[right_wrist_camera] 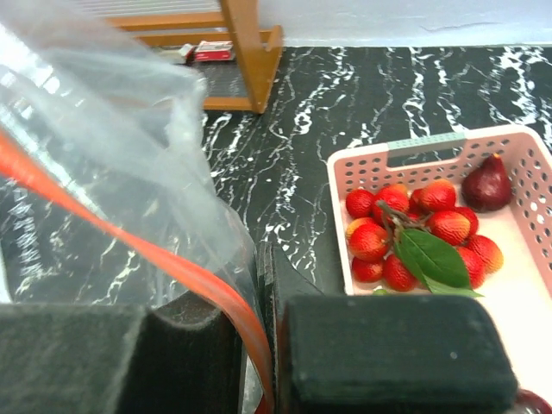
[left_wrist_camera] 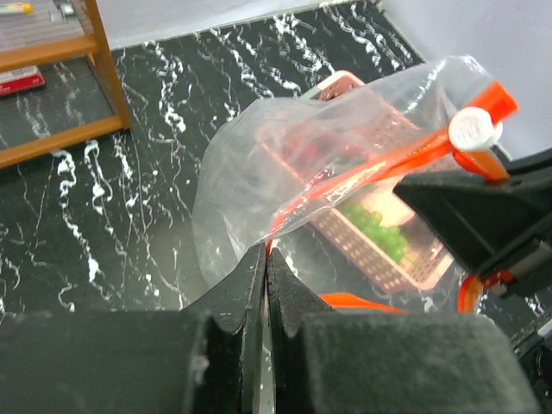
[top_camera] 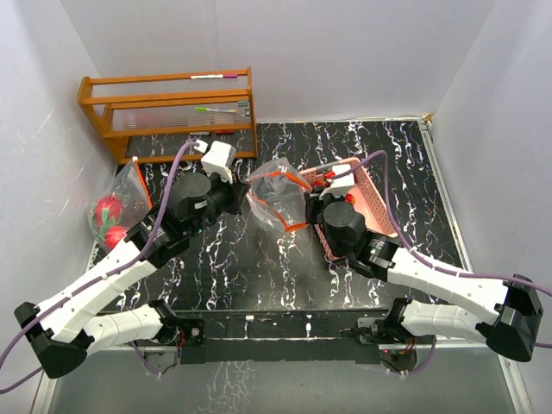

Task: Place the food in the zip-top bag and seal the zipper
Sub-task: Open the zipper of the food storage bag at the center of the board.

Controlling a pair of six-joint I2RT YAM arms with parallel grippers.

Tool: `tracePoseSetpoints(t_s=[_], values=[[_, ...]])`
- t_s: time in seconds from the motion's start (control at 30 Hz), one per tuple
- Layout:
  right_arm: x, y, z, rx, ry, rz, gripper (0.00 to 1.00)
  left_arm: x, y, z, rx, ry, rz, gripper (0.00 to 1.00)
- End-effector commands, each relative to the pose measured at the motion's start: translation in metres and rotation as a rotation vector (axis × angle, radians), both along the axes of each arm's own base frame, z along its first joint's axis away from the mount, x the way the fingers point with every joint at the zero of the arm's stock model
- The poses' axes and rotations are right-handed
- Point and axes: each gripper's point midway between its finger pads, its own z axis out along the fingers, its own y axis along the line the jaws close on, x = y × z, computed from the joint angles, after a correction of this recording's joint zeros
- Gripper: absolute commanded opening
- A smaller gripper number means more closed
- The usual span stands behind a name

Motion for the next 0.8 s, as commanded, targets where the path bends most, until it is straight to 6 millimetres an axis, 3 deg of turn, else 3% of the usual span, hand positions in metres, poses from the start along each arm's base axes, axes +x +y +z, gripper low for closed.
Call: tracePoseSetpoints(t_s=[0.0, 0.17, 0.33, 0.43, 0.63, 0.77], values=[[0.003, -0.033, 0.000, 0.019, 0.023, -0.184, 0.11, -0.008, 0.020, -0.009, 0.083, 0.026, 0.033, 0.00], [-0.003, -0.044, -0.010, 0.046, 0.045, -0.219, 0.11, -0.010, 0.044, -0.005, 0.120, -0.006, 0.103, 0.00], [-0.005, -0.040, -0.015, 0.062, 0.057, -0.198, 0.11, -0.020, 0.023, 0.002, 0.004, -0.013, 0.002, 0.00], [-0.006, -0.026, -0.012, 0.088, 0.062, -0.131, 0.11, -0.029, 0.003, 0.006, -0.076, -0.017, -0.098, 0.00], [-0.007, 0.023, 0.012, 0.168, 0.001, 0.089, 0.11, -0.034, -0.028, 0.008, -0.173, -0.016, -0.219, 0.38], [-0.002, 0.043, 0.016, 0.167, 0.002, 0.134, 0.11, -0.033, -0.043, 0.002, -0.191, 0.021, -0.256, 0.51]])
